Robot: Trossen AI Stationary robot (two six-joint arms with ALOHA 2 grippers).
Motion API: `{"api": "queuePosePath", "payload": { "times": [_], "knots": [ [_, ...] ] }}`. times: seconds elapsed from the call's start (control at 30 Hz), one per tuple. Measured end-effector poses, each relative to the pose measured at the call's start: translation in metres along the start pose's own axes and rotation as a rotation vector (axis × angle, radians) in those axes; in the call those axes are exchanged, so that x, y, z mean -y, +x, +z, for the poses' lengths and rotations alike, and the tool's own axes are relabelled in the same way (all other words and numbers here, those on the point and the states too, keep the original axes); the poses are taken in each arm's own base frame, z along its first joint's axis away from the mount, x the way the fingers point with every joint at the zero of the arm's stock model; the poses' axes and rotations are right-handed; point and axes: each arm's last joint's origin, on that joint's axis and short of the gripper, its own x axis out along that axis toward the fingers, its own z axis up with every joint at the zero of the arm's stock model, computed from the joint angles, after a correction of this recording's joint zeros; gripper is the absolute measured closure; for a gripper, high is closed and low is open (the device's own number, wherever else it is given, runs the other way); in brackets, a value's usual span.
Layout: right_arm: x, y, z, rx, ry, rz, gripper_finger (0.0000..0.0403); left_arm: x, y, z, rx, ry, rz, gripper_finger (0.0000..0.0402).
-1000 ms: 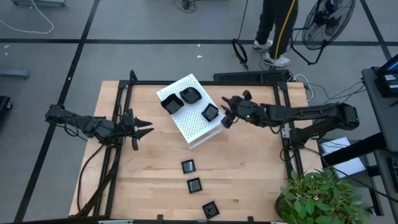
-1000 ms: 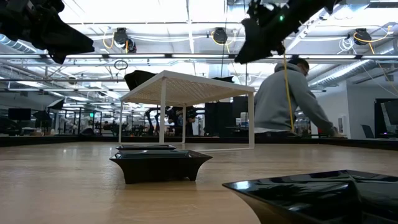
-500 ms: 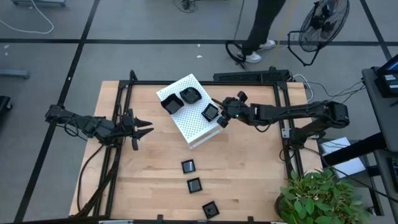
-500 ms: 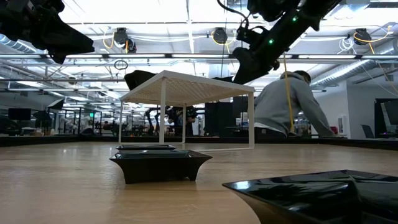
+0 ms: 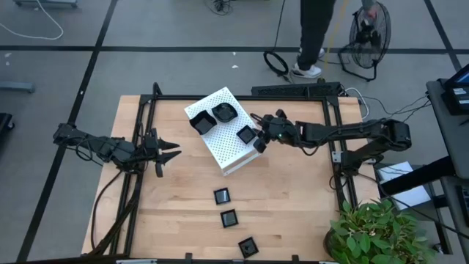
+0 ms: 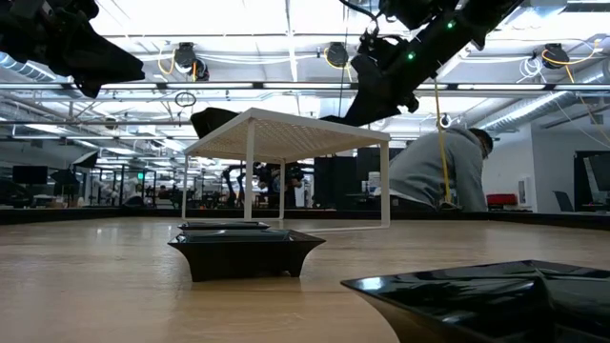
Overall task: Pick & Place Mini shaped plates
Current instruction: Adjust the square plate
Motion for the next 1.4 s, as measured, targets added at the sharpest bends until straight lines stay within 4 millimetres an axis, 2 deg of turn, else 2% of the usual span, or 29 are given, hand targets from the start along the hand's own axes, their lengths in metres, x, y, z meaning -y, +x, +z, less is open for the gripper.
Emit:
{"api": "queuePosePath", "payload": {
  "times": [0.1, 0.2, 0.4, 0.53, 0.63, 0.73, 0.8, 0.93, 1.03, 1.17, 1.33, 1.4],
  "knots": [
    [-0.005, -0.002, 0.0, 0.013, -0.003, 0.019, 0.0273, 0.0, 0.0, 0.0, 0.0, 0.0, 0.0, 0.0279],
    [-0.014, -0.013, 0.006, 0.069, -0.073, 0.062, 0.0273, 0.0, 0.0, 0.0, 0.0, 0.0, 0.0, 0.0279],
    [-0.049, -0.056, 0.02, 0.264, -0.314, 0.206, 0.0273, 0.0, 0.0, 0.0, 0.0, 0.0, 0.0, 0.0279],
    [-0.089, -0.092, 0.015, 0.253, -0.407, 0.366, 0.0265, 0.0, 0.0, 0.0, 0.0, 0.0, 0.0, 0.0279],
    [-0.127, -0.111, 0.002, 0.203, -0.414, 0.487, 0.0252, 0.0, 0.0, 0.0, 0.0, 0.0, 0.0, 0.0279],
    [-0.166, -0.123, -0.019, 0.078, -0.444, 0.562, 0.0238, 0.0, 0.0, 0.0, 0.0, 0.0, 0.0, 0.0279],
    [-0.195, -0.126, -0.028, 0.0, -0.471, 0.591, 0.0231, 0.0, 0.0, 0.0, 0.0, 0.0, 0.0, 0.0279],
    [-0.246, -0.118, -0.065, -0.234, -0.607, 0.665, 0.0223, 0.0, 0.0, 0.0, 0.0, 0.0, 0.0, 0.0279],
    [-0.267, -0.106, -0.093, -0.354, -0.672, 0.699, 0.0224, 0.0, 0.0, 0.0, 0.0, 0.0, 0.0, 0.0279],
    [-0.277, -0.088, -0.113, -0.479, -0.635, 0.777, 0.0232, 0.0, 0.0, 0.0, 0.0, 0.0, 0.0, 0.0279],
    [-0.274, -0.075, -0.102, -0.49, -0.594, 0.869, 0.0246, 0.0, 0.0, 0.0, 0.0, 0.0, 0.0, 0.0279],
    [-0.273, -0.071, -0.105, -0.508, -0.585, 0.921, 0.0251, 0.0, 0.0, 0.0, 0.0, 0.0, 0.0, 0.0279]
  ]
}}
